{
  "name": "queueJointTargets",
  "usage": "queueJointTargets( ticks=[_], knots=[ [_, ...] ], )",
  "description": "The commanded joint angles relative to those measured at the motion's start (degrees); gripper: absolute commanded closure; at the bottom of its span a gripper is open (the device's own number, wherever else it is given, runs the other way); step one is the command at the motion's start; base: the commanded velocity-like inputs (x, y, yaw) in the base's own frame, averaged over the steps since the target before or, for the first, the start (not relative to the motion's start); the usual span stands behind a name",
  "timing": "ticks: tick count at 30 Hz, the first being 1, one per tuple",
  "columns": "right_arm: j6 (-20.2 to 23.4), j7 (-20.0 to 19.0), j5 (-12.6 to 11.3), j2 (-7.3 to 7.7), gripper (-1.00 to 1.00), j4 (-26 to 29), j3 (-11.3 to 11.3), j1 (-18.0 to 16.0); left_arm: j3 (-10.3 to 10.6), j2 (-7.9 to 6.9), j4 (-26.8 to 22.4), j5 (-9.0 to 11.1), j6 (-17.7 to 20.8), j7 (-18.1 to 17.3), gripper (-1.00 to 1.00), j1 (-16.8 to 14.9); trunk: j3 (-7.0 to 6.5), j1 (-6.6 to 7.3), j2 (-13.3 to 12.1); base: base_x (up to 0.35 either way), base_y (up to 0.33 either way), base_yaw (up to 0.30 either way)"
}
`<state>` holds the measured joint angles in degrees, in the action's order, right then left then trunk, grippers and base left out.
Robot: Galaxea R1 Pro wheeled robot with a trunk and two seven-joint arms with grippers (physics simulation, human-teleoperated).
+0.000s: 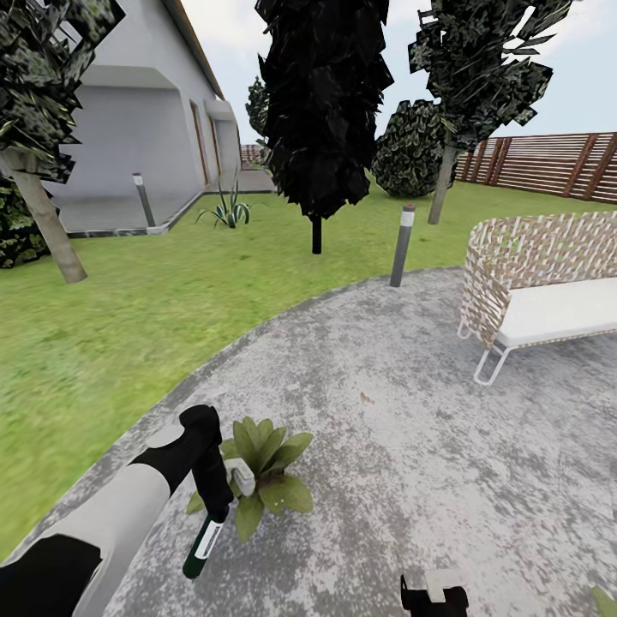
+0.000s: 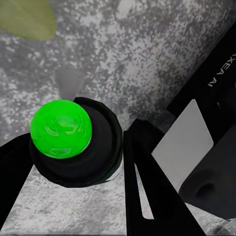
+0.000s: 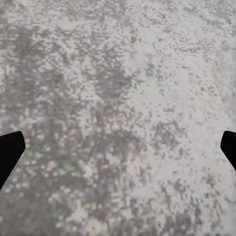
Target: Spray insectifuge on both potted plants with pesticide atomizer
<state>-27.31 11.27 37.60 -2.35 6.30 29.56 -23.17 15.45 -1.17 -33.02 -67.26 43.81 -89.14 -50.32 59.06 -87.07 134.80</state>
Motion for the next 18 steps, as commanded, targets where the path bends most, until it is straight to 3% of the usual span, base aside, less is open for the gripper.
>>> queueJointTargets(
  ticks=[1, 5, 12, 18],
  knots=[
    [-0.11, 0.33, 0.62, -0.02, -1.00, -0.05, 0.32, -0.03, 0.26, -0.31, -0.02, -0.53, 0.55, -0.45, 1.00, 0.15, 0.05, 0.01, 0.02, 0.000, 0.000, 0.000],
    [-0.11, 0.33, 0.63, -0.02, -1.00, -0.06, 0.32, -0.03, 0.37, -0.69, -0.18, -1.25, 0.37, -0.29, 1.00, 2.53, 0.05, 0.01, 0.02, 0.000, 0.000, 0.000],
    [-0.11, 0.33, 0.63, -0.02, -1.00, -0.06, 0.32, -0.03, 0.29, 0.76, -1.03, -1.36, 0.54, -0.33, 1.00, 2.86, 0.05, 0.01, 0.02, 0.000, 0.000, -0.017],
    [-0.11, 0.33, 0.62, -0.02, -1.00, -0.06, 0.32, -0.03, 0.33, 1.44, -1.08, -1.38, 0.58, -0.42, 1.00, 2.43, 0.05, 0.01, 0.02, 0.000, 0.000, -0.256]
  ],
)
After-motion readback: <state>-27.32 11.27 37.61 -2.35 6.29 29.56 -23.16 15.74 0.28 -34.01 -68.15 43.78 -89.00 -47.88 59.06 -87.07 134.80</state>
